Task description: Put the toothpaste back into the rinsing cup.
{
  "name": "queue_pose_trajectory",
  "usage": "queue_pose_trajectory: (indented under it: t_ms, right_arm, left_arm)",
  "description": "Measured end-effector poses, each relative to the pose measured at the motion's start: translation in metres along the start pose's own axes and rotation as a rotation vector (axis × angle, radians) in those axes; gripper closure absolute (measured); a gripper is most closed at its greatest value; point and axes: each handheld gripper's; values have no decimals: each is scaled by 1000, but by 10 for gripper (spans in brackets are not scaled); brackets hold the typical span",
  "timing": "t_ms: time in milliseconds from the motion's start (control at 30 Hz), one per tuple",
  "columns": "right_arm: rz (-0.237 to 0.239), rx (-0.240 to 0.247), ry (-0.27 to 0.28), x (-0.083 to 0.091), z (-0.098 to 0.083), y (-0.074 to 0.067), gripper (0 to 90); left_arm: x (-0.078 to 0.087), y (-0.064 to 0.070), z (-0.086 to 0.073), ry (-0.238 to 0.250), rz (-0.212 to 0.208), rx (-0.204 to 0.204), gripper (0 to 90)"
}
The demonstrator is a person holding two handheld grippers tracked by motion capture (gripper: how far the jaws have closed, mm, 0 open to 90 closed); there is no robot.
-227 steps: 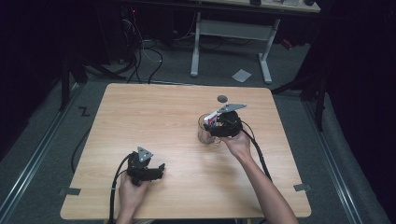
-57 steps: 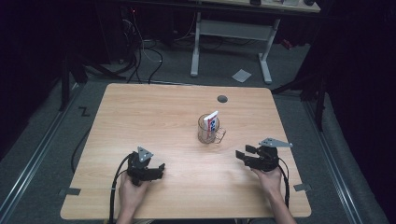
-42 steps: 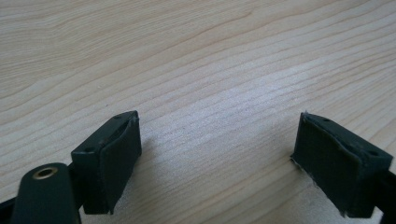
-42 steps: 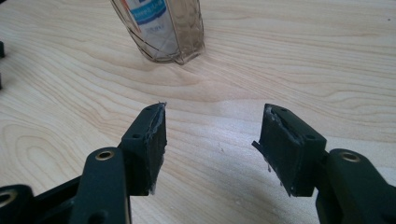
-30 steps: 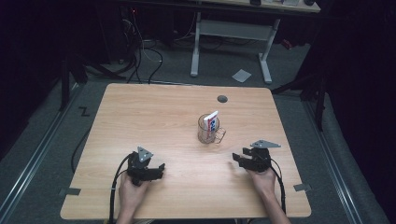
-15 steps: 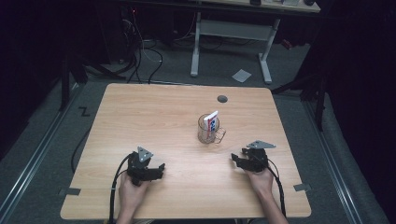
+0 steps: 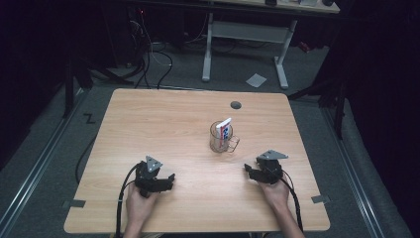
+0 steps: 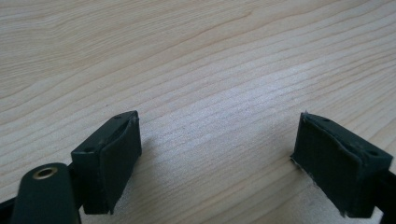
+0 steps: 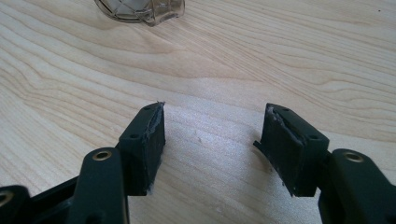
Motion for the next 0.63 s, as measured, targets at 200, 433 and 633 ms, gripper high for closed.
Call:
queue_pose_trajectory:
  t_ms: [200,433,633]
  right_arm:
    - [1,1,-2,0,0,0,378]
    - [2,1,-3,0,0,0,374]
    - [4,3,-4,0,0,0,369]
  left_arm:
    - [0,0,0,0,-1,0,152]
    - [0,0,0,0,-1,0,152]
    - [0,0,0,0,-1,0,152]
Point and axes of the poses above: each handheld gripper's, and its own axes: x roughly backward along the jaws, z roughly out of its top, y roughly to its right, and after that the axes turned 14 degrees about z, right-handed
